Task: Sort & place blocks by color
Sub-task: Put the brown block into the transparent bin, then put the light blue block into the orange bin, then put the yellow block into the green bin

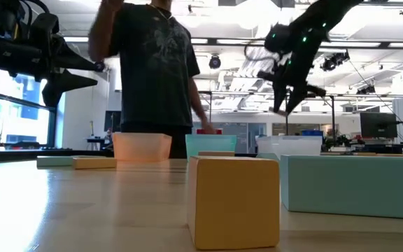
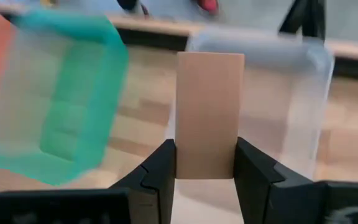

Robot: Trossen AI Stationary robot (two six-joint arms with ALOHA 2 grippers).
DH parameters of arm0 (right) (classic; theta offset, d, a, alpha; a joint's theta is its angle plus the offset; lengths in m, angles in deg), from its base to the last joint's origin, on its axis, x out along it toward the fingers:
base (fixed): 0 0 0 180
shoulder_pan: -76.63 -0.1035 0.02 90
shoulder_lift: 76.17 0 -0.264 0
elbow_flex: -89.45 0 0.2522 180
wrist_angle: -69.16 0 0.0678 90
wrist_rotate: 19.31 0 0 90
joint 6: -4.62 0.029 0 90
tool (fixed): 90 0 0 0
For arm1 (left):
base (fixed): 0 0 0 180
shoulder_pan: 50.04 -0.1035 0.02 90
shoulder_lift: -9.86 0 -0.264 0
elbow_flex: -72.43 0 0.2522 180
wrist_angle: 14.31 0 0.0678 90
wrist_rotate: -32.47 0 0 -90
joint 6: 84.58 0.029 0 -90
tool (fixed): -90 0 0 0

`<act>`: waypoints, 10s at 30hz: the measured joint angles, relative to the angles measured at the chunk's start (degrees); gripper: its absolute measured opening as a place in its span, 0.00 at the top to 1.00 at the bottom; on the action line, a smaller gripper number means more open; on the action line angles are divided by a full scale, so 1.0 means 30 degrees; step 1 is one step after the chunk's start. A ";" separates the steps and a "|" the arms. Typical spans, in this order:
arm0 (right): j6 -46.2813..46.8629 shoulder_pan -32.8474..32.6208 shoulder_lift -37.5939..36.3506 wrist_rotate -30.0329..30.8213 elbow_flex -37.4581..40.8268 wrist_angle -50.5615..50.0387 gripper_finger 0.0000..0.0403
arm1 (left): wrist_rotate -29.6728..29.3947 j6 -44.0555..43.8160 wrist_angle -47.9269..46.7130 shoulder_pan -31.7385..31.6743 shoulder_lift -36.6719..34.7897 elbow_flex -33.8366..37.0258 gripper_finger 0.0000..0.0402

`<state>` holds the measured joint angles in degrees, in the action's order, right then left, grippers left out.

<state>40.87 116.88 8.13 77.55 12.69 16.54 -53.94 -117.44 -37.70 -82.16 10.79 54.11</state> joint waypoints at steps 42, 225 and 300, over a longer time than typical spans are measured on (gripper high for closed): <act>0.0330 0.0856 0.5265 -0.2152 0.0000 -0.0902 0.60 | 0.0080 0.0015 -0.0066 0.0000 -0.0007 0.0000 0.58; 0.5139 -0.9410 0.5229 0.3158 -0.7627 -0.6458 0.45 | 0.0376 0.8520 -0.0423 -0.5791 2.3336 -1.2342 0.76; 0.7774 -1.3330 0.5244 0.0183 -0.5963 -1.3673 0.45 | 0.1575 0.9681 -0.5226 -0.5850 2.3522 -1.6778 0.45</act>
<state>64.19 76.89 23.86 78.10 -5.20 -24.47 -49.21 -88.40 -53.38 -99.71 81.35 3.78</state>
